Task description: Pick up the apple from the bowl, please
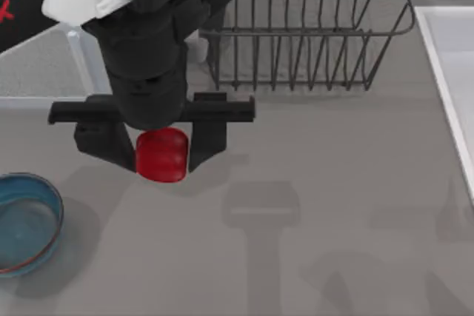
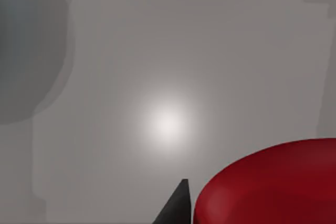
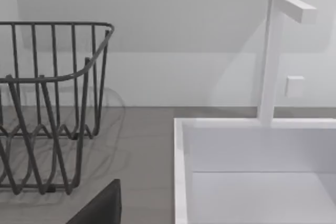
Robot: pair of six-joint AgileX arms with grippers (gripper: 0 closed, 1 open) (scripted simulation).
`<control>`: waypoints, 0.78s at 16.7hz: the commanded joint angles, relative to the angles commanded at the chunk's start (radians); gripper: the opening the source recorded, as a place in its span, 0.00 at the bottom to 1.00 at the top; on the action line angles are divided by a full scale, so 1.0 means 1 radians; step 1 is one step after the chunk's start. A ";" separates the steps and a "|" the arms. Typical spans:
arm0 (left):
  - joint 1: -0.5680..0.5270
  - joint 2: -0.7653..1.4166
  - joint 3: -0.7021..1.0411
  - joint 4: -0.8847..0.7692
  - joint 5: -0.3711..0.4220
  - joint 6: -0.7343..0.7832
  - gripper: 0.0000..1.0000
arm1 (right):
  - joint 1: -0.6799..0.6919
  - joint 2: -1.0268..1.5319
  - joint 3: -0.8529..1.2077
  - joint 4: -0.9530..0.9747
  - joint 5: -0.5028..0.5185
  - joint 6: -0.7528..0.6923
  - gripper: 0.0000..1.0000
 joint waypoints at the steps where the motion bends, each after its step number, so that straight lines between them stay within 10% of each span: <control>1: -0.042 0.008 -0.016 0.024 0.002 -0.042 0.00 | 0.000 0.000 0.000 0.000 0.000 0.000 1.00; 13: -0.100 0.034 -0.143 0.177 0.005 -0.100 0.00 | 0.000 0.000 0.000 0.000 0.000 0.000 1.00</control>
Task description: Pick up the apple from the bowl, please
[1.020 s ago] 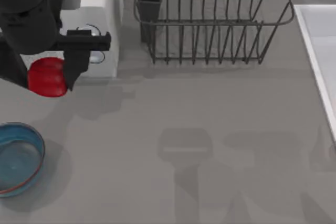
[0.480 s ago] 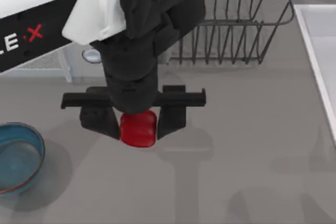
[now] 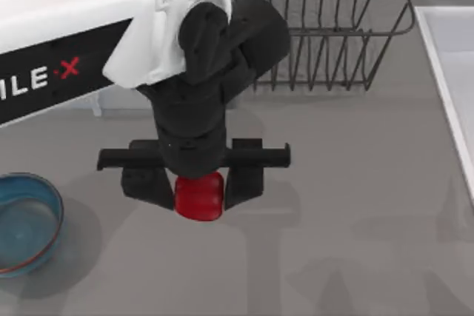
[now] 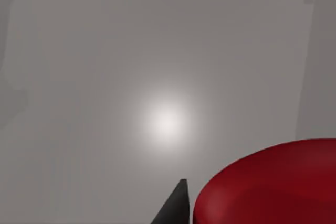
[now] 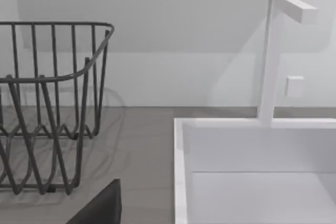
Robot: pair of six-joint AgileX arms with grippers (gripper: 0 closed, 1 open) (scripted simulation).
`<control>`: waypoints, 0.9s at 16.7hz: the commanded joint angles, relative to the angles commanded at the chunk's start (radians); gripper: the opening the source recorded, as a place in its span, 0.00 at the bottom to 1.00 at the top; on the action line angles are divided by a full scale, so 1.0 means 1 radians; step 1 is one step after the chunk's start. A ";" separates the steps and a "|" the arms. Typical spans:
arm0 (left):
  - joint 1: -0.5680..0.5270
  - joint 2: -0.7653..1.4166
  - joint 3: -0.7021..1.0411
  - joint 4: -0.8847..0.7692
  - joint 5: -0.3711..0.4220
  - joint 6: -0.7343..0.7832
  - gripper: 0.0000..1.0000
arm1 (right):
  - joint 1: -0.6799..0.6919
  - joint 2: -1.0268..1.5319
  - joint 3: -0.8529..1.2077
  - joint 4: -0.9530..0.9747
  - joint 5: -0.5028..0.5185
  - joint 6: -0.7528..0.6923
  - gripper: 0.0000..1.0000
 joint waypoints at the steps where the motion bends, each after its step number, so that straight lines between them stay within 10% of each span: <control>1: 0.000 0.008 -0.037 0.049 0.000 0.000 0.00 | 0.000 0.000 0.000 0.000 0.000 0.000 1.00; 12: -0.001 0.058 -0.255 0.315 0.000 0.001 0.00 | 0.000 0.000 0.000 0.000 0.000 0.000 1.00; 15: -0.001 0.058 -0.255 0.315 0.000 0.001 0.23 | 0.000 0.000 0.000 0.000 0.000 0.000 1.00</control>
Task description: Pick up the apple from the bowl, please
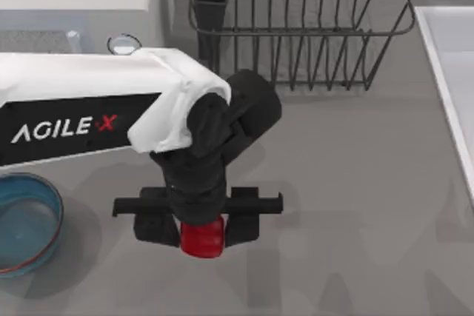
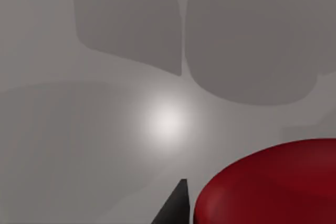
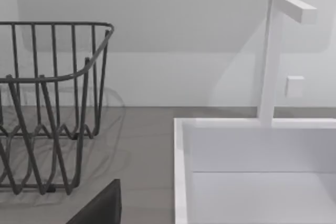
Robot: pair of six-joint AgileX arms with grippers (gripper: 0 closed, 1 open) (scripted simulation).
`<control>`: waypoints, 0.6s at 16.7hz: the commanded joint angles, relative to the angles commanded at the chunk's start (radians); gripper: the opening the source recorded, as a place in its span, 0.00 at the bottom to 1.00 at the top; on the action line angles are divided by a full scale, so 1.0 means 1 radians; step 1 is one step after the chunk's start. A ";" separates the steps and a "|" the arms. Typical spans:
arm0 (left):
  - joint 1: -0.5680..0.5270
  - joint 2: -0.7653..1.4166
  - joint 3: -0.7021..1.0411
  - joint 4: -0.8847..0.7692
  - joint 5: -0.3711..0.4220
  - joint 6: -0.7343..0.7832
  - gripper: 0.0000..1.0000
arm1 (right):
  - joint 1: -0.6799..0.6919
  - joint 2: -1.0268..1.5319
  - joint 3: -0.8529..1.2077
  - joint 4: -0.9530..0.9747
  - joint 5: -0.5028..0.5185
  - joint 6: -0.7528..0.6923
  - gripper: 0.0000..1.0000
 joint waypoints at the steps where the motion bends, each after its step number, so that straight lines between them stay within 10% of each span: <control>1: 0.000 0.000 0.000 0.000 0.000 0.000 0.30 | 0.000 0.000 0.000 0.000 0.000 0.000 1.00; 10: 0.000 0.000 0.000 0.000 0.000 0.000 0.98 | 0.000 0.000 0.000 0.000 0.000 0.000 1.00</control>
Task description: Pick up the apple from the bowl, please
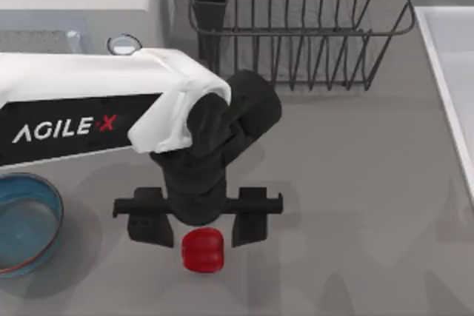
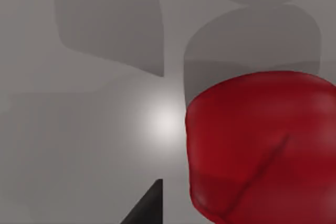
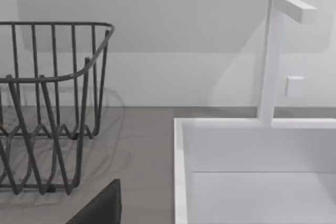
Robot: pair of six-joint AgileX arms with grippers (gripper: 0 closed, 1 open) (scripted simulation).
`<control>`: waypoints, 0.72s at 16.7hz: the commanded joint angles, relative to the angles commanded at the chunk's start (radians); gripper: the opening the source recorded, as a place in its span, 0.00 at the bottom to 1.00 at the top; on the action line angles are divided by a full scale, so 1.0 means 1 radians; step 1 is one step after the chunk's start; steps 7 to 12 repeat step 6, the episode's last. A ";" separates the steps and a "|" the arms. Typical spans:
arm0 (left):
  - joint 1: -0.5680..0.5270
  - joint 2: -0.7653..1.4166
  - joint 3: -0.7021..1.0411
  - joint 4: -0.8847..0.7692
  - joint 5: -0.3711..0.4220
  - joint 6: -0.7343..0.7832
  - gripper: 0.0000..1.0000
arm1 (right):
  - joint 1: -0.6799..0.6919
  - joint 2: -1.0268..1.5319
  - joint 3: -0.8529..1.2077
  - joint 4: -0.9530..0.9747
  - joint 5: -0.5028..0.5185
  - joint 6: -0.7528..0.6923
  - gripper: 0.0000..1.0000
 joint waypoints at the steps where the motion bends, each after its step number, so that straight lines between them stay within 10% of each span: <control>1: 0.000 0.000 0.000 0.000 0.000 0.000 1.00 | 0.000 0.000 0.000 0.000 0.000 0.000 1.00; 12: 0.000 0.000 0.000 0.000 0.000 0.000 1.00 | 0.000 0.000 0.000 0.000 0.000 0.000 1.00</control>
